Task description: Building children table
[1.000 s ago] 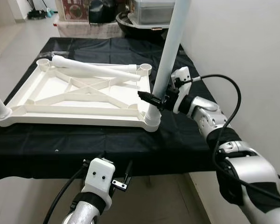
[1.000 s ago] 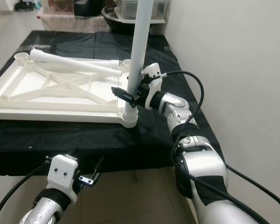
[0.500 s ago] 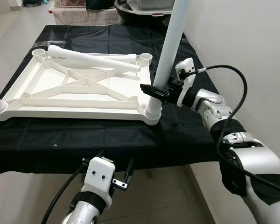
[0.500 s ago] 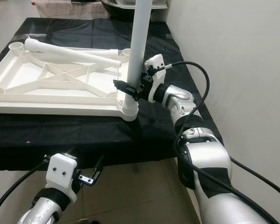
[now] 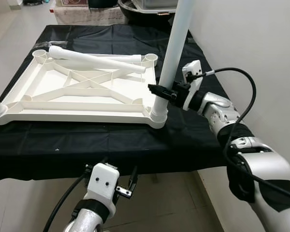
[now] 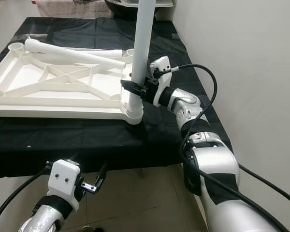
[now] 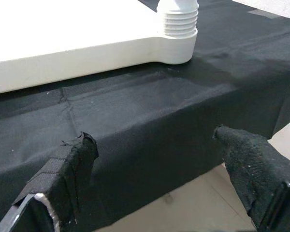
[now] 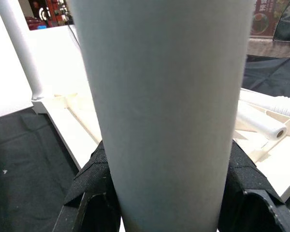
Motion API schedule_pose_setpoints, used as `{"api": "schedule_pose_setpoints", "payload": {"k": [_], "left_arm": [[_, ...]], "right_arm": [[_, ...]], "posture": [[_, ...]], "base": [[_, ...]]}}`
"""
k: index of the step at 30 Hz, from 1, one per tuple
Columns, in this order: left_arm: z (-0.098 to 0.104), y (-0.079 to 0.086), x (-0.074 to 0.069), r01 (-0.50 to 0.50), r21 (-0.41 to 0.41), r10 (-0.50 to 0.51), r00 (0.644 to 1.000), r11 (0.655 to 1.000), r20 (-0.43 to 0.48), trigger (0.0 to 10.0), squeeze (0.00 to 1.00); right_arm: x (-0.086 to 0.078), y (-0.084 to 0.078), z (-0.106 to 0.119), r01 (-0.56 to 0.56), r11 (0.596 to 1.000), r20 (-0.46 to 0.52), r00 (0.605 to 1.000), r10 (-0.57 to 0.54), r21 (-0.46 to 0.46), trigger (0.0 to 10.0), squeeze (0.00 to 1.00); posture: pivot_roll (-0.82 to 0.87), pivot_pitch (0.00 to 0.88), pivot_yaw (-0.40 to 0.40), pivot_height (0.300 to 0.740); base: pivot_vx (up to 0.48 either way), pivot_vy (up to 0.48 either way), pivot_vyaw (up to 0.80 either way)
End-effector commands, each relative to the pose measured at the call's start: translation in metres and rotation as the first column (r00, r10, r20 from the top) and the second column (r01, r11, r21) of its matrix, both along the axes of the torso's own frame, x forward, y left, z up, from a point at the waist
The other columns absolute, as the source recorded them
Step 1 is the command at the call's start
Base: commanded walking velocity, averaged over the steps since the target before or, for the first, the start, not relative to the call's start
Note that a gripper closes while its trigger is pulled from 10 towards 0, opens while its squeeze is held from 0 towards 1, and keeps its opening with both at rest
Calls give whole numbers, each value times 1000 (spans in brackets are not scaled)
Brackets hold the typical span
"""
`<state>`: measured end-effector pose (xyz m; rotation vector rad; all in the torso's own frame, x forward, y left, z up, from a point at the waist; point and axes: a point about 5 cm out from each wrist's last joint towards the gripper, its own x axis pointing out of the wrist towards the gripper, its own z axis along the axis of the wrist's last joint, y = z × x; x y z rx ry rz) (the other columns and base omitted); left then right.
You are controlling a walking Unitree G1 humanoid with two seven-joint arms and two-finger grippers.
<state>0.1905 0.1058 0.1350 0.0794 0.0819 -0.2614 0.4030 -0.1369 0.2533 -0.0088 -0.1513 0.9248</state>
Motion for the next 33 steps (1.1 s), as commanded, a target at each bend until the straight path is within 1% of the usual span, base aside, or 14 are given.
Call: {"api": "schedule_pose_setpoints", "payload": {"k": [1, 15, 18, 20, 22, 23, 24, 26, 27, 28, 29, 30, 32, 33], "left_arm": [[-1, 0, -3, 6, 8, -6, 1000, 1000, -12, 10000, 0], [-2, -1, 0, 8, 10, -8, 1000, 1000, -15, 10000, 0], [-2, 0, 2, 6, 11, -6, 1000, 1000, -12, 10000, 0], [-3, 0, 4, 4, 12, -4, 1000, 1000, -10, 10000, 0], [-3, 0, 4, 4, 12, -4, 1000, 1000, -10, 10000, 0], [-3, 0, 4, 4, 13, -4, 1000, 1000, -8, 10000, 0], [-3, 0, 4, 4, 13, -4, 1000, 1000, -8, 10000, 0], [-3, 0, 6, 4, 15, -4, 1000, 1000, -7, 10000, 0], [-3, 0, 6, 4, 15, -4, 1000, 1000, -7, 10000, 0], [-4, 0, 7, 4, 16, -4, 1000, 1000, -7, 10000, 0], [-4, 0, 8, 4, 17, -4, 1000, 1000, -5, 10000, 0], [-4, 0, 8, 4, 17, -4, 1000, 1000, -5, 10000, 0], [-4, 0, 10, 4, 18, -4, 1000, 1000, -2, 10000, 0], [-4, 0, 10, 4, 18, -4, 1000, 1000, -2, 10000, 0]], "right_arm": [[1, 1, 1, 1, 1000, -10, 1000, -1, 12, 0, 0], [-1, 2, -14, 41, 999, 6, 999, -41, -11, 0, 0], [1, -1, -23, 156, 988, 3, 988, -156, -1, 0, 0], [2, -3, -36, 293, 956, -8, 956, -293, -1, 0, 0], [2, -3, -36, 293, 956, -8, 956, -293, -1, 0, 0], [2, -5, -43, 374, 927, -16, 927, -374, -12, 0, 0], [2, -5, -43, 374, 927, -16, 927, -374, -12, 0, 0], [2, -13, -61, 606, 795, -48, 794, -606, -17, 0, 0], [2, -13, -61, 606, 795, -48, 794, -606, -17, 0, 0], [1, -16, -67, 676, 736, -57, 734, -676, -19, 0, 0], [-1, -20, -74, 772, 636, -70, 633, -771, -25, 0, 0], [-1, -20, -74, 772, 636, -70, 633, -771, -25, 0, 0], [-7, -19, -80, 872, 490, -91, 486, -869, -18, 0, 0], [-7, -19, -80, 872, 490, -91, 486, -869, -18, 0, 0]], "posture": [[159, 196, -76, 740], [150, 189, -72, 740], [144, 185, -70, 740], [137, 179, -67, 740], [137, 179, -67, 740], [136, 178, -68, 740], [136, 178, -68, 740], [127, 169, -66, 740], [127, 169, -66, 740], [126, 167, -67, 740], [125, 164, -68, 740], [125, 164, -68, 740], [124, 159, -70, 740], [124, 159, -70, 740]], "base": [[0, 0, 0], [0, 0, 0], [0, 0, 0], [0, 0, 0], [0, 0, 0], [0, 0, 0], [0, 0, 0], [0, 0, 0], [0, 0, 0], [0, 0, 0], [0, 0, 0], [0, 0, 0], [0, 0, 0], [0, 0, 0]]}}
